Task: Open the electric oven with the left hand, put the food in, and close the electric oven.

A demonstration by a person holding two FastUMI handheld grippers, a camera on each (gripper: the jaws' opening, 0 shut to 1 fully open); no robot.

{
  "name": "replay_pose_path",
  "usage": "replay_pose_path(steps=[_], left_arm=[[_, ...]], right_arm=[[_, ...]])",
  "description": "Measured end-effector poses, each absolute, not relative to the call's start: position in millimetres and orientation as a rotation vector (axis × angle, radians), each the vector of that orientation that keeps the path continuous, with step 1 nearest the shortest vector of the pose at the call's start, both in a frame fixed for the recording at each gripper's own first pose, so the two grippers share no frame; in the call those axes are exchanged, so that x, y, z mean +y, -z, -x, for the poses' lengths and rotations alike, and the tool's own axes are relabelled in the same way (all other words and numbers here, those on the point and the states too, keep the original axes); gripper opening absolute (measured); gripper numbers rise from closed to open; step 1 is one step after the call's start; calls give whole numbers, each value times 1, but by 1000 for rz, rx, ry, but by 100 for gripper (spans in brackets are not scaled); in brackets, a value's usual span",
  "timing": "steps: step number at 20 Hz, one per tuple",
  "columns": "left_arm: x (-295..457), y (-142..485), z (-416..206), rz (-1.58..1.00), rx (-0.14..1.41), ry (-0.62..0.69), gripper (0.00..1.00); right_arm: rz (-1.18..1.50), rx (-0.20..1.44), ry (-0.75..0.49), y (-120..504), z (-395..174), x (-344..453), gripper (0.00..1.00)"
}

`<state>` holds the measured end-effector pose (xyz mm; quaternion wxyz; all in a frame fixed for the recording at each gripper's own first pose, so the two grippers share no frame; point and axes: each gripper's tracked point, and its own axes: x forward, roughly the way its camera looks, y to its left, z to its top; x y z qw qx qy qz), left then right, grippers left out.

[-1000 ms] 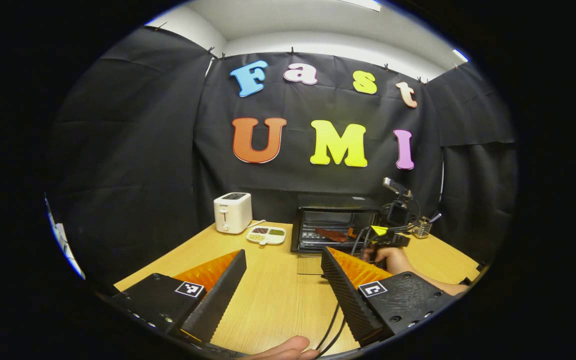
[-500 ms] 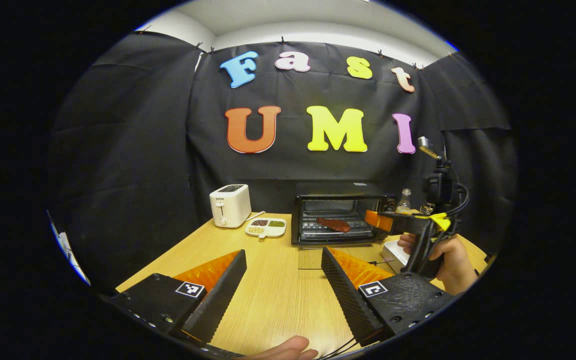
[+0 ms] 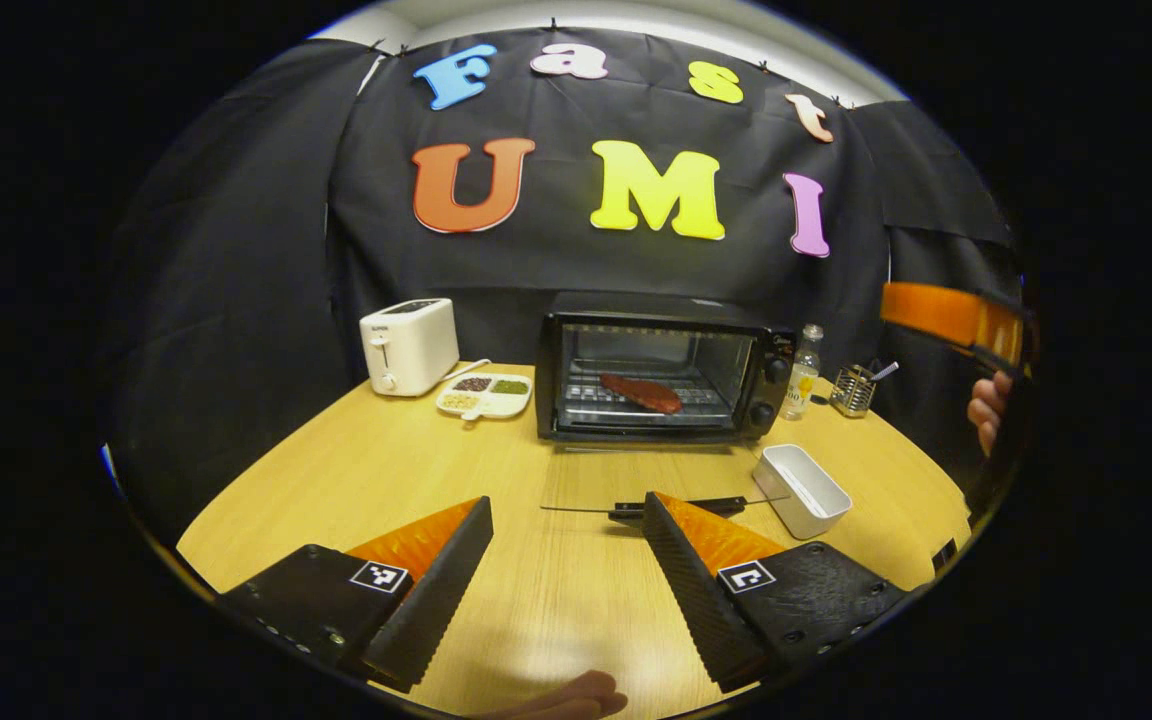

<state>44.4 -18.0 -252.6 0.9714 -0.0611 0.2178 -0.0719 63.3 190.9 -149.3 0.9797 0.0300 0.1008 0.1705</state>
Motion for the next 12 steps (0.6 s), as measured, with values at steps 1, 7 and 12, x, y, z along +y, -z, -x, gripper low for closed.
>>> replay_pose_path(steps=[1,7,12], left_arm=[[-28,259,-47,117,455,162,96],[-87,295,-64,100,513,258,96],[-110,317,-71,89,555,272,96]], right_arm=[[-48,183,-331,138,-58,180,98],[-65,100,-283,75,-24,121,99],[-93,63,-268,52,-3,84,99]])
